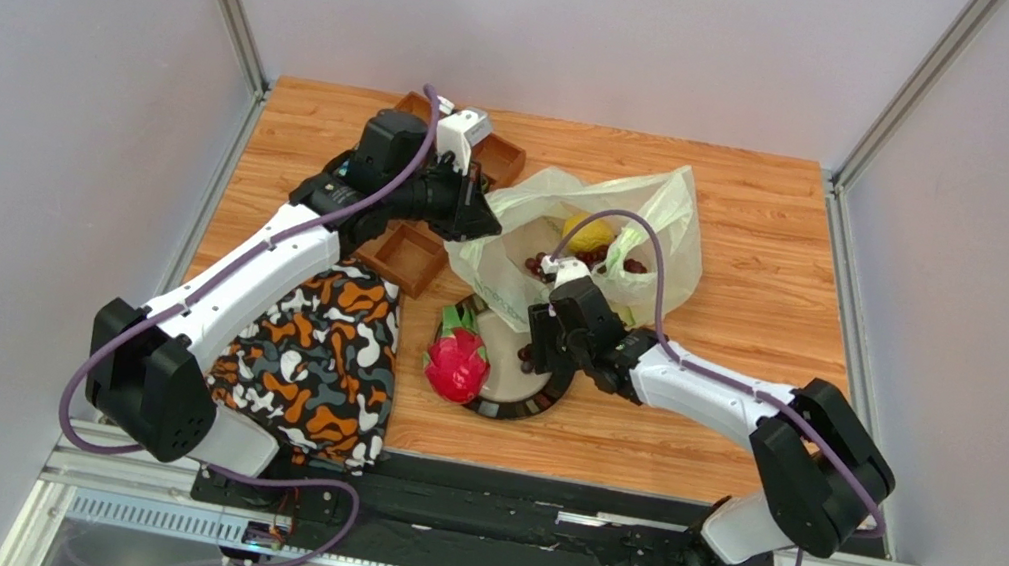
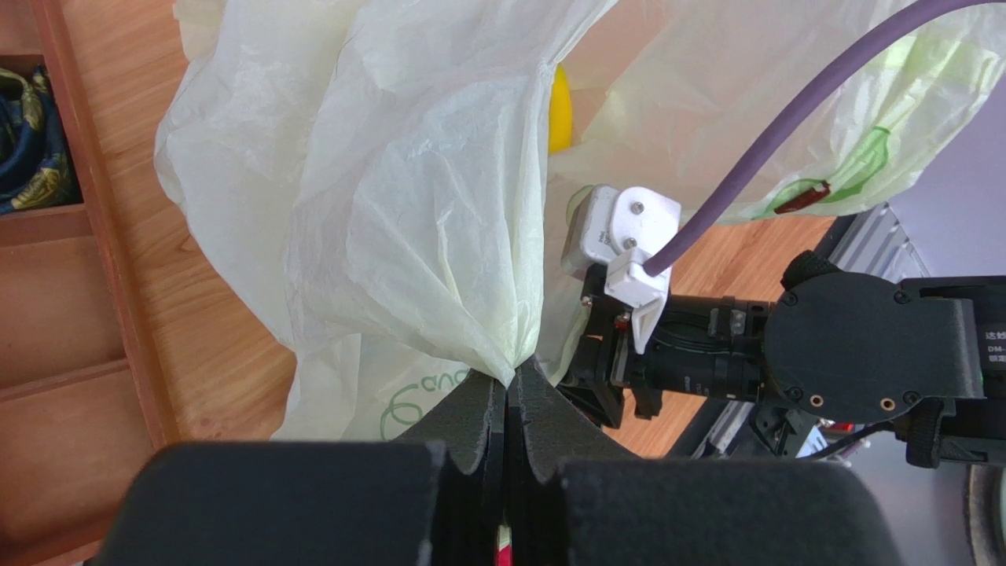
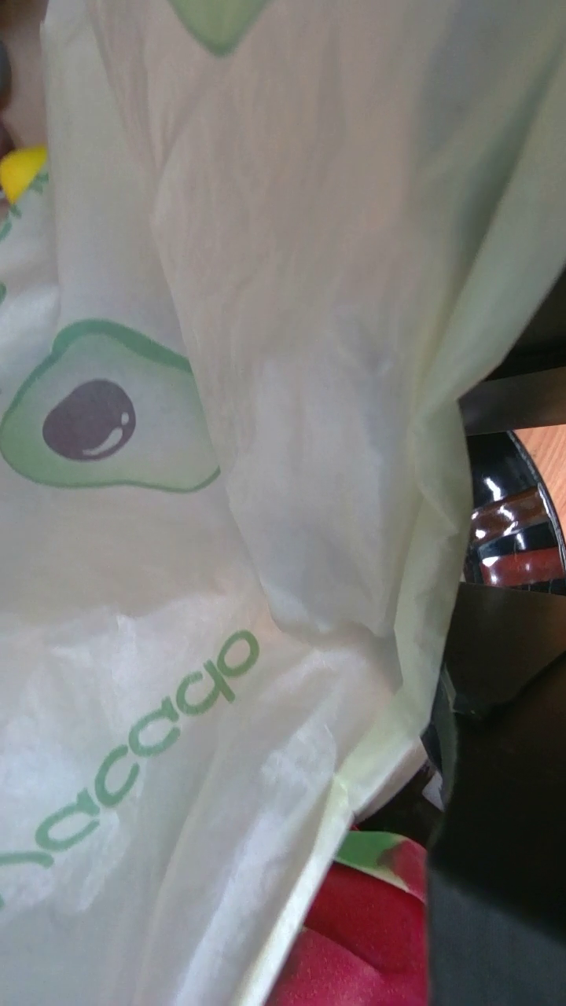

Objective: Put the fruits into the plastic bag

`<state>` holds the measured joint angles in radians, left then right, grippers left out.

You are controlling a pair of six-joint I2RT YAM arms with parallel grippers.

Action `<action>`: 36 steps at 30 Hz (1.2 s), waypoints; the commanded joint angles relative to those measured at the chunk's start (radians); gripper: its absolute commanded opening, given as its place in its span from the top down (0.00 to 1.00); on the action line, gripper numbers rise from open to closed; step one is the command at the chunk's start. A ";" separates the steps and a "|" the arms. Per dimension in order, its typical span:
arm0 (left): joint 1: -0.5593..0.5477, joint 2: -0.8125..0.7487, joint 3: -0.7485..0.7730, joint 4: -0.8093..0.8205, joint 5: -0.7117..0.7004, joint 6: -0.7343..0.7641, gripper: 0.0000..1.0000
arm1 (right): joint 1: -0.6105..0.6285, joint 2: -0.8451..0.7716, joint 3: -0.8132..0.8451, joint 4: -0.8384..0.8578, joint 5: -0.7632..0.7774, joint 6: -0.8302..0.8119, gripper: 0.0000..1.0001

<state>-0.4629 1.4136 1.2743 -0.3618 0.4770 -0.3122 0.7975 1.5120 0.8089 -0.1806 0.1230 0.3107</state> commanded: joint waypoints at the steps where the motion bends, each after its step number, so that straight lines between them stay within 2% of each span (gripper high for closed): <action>1: 0.003 -0.030 0.000 0.029 0.012 -0.007 1.00 | 0.000 0.014 0.041 0.073 -0.063 0.024 0.54; 5: 0.003 -0.028 0.000 0.032 0.012 -0.010 1.00 | 0.002 0.023 0.038 0.079 -0.062 0.027 0.55; 9: 0.003 -0.027 0.002 0.034 0.014 -0.010 1.00 | 0.000 0.042 0.035 0.092 -0.068 0.025 0.61; 18: 0.003 -0.030 0.002 0.029 0.009 -0.008 1.00 | 0.000 0.028 0.033 0.089 -0.069 0.019 0.77; 23: 0.003 -0.027 0.002 0.029 0.012 -0.008 1.00 | 0.000 -0.007 0.023 0.081 -0.082 -0.001 0.91; 31: 0.003 -0.030 0.002 0.031 0.011 -0.010 1.00 | 0.071 -0.166 -0.005 0.075 -0.109 -0.079 1.00; 36: 0.003 -0.030 0.000 0.032 0.014 -0.011 1.00 | 0.109 -0.298 0.006 0.066 -0.242 -0.113 1.00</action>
<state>-0.4629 1.4136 1.2739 -0.3614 0.4774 -0.3126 0.8795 1.3273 0.8028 -0.1287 -0.0200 0.2520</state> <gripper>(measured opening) 0.008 0.066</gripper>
